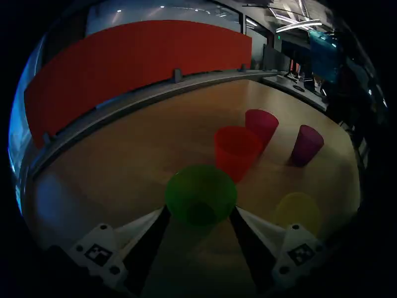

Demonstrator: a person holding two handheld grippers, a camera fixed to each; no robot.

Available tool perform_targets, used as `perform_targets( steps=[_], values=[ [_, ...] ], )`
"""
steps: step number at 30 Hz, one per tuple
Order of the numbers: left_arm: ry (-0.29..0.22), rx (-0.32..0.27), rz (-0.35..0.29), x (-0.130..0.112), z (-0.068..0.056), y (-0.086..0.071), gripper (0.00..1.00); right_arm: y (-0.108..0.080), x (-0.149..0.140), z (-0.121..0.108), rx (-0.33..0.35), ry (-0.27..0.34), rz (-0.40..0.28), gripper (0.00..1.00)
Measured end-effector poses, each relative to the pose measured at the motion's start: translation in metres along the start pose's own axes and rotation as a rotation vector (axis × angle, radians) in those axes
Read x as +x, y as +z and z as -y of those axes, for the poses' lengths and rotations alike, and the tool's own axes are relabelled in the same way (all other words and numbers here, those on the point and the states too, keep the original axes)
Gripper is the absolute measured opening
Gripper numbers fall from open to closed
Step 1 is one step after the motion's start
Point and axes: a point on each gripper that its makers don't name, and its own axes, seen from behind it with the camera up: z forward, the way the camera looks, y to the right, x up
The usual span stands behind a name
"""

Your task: Pour water

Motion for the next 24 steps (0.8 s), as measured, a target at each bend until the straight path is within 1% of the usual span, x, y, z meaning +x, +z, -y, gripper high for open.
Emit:
perform_targets(
  steps=[6, 11, 18, 24],
  values=[
    [-0.003, 0.004, 0.007, 0.000, 0.000, 0.007, 0.85, 0.000, -0.002, -0.002, -0.002, 0.003, 0.001, 0.92],
    [-0.004, 0.012, 0.008, 0.002, 0.001, 0.009, 0.84, -0.002, -0.003, -0.003, -0.006, 0.006, 0.000, 0.92],
    [-0.004, 0.015, 0.006, 0.003, 0.002, 0.008, 0.82, -0.004, -0.004, -0.004, -0.009, 0.013, -0.003, 0.92],
    [0.003, 0.023, -0.018, 0.010, 0.003, 0.003, 0.82, -0.007, -0.003, -0.006, -0.015, 0.019, -0.006, 0.92]
  ],
)
